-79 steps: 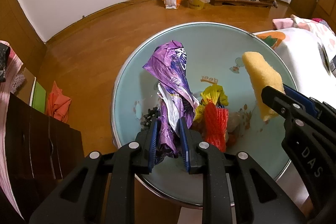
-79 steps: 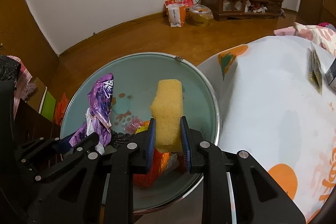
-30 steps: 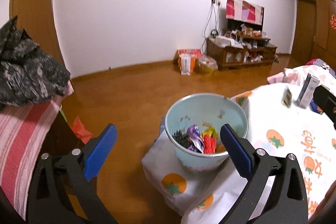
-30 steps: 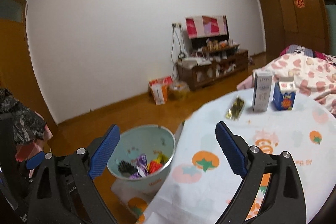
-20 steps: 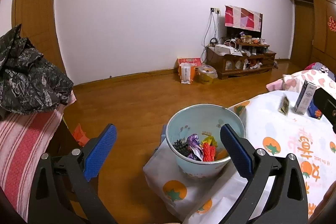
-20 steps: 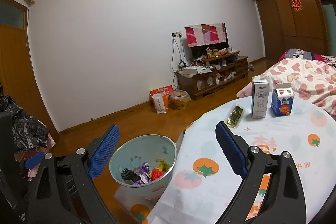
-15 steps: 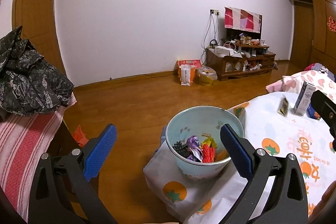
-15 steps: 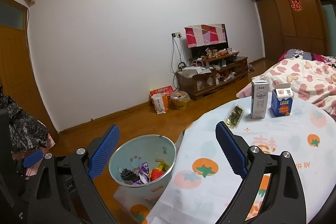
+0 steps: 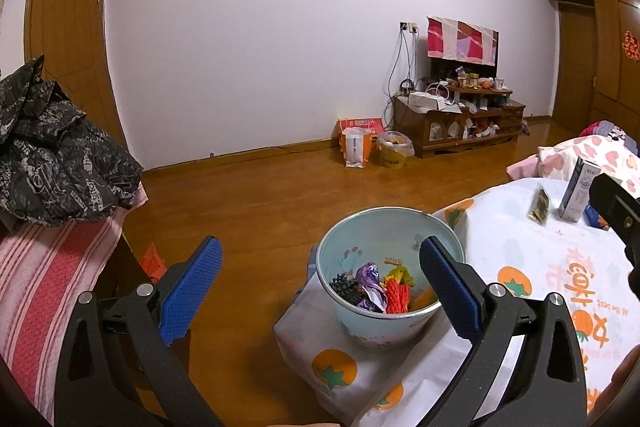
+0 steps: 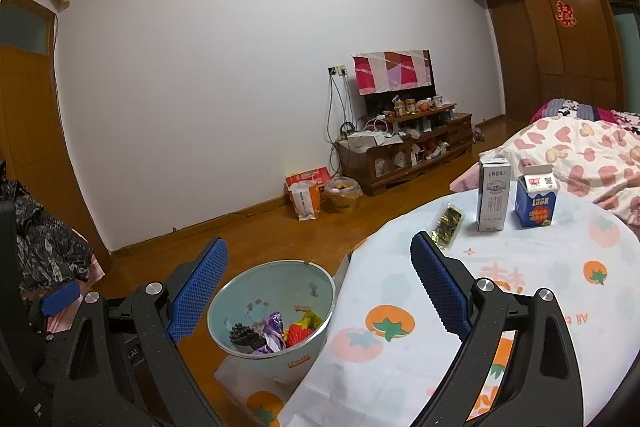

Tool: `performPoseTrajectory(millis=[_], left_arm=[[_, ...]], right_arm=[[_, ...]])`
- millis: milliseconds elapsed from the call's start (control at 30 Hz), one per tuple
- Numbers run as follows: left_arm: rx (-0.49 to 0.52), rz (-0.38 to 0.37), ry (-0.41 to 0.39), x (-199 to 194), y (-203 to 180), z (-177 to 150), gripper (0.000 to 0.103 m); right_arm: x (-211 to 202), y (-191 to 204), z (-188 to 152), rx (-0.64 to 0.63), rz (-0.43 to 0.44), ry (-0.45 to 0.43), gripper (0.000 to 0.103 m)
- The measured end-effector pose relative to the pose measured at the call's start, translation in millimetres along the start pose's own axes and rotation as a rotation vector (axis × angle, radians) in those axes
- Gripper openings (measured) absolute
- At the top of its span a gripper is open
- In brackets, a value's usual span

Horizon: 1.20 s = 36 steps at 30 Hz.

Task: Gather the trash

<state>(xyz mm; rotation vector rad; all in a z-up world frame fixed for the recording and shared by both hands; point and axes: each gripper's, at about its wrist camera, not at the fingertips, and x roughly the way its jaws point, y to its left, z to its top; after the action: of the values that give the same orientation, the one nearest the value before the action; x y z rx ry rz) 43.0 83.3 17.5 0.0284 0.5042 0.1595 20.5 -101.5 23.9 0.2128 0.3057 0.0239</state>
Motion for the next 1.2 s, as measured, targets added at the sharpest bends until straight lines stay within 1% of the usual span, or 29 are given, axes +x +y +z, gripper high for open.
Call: performPoseTrajectory(millis=[367,467,567,600,700,833,1033,1200], left_arm=[[0.014,0.019,-0.018,-3.5,-1.4,3.1,0.097],[0.001,0.003,-0.007,-2.8,-0.3,3.9,0.096],[-0.011,-0.033,0.018,-1.3,0.4,4.5,0.090],[-0.009,-0.037,0.022,-0.9,0.1,4.8,0.090],[0.009,-0.022,0.015,-2.0,-2.3,4.7,0.090],[0.011,-0.018,0.015,-2.1,-2.8,5.0,0.090],[0.019,0.012,0.005,-3.4,-3.9,6.6,0.090],[0.014,0.018,0.005,-3.8,-3.0,7.9,0.090]], right_arm=[[1.1,0.3,1.1,-0.002,-0.001,0.002,0.091],[1.0,0.0,1.0,0.000,-0.003,0.002,0.091],[0.1,-0.7,1.4,0.013,-0.005,0.000,0.091],[0.0,-1.0,1.6,0.016,-0.006,-0.002,0.091],[-0.5,-0.8,1.8,0.017,-0.006,-0.003,0.091],[-0.5,-0.8,1.7,0.015,-0.007,-0.004,0.091],[-0.9,-1.4,2.2,0.017,-0.007,-0.002,0.091],[-0.3,-0.9,2.9,0.013,-0.006,0.006,0.091]])
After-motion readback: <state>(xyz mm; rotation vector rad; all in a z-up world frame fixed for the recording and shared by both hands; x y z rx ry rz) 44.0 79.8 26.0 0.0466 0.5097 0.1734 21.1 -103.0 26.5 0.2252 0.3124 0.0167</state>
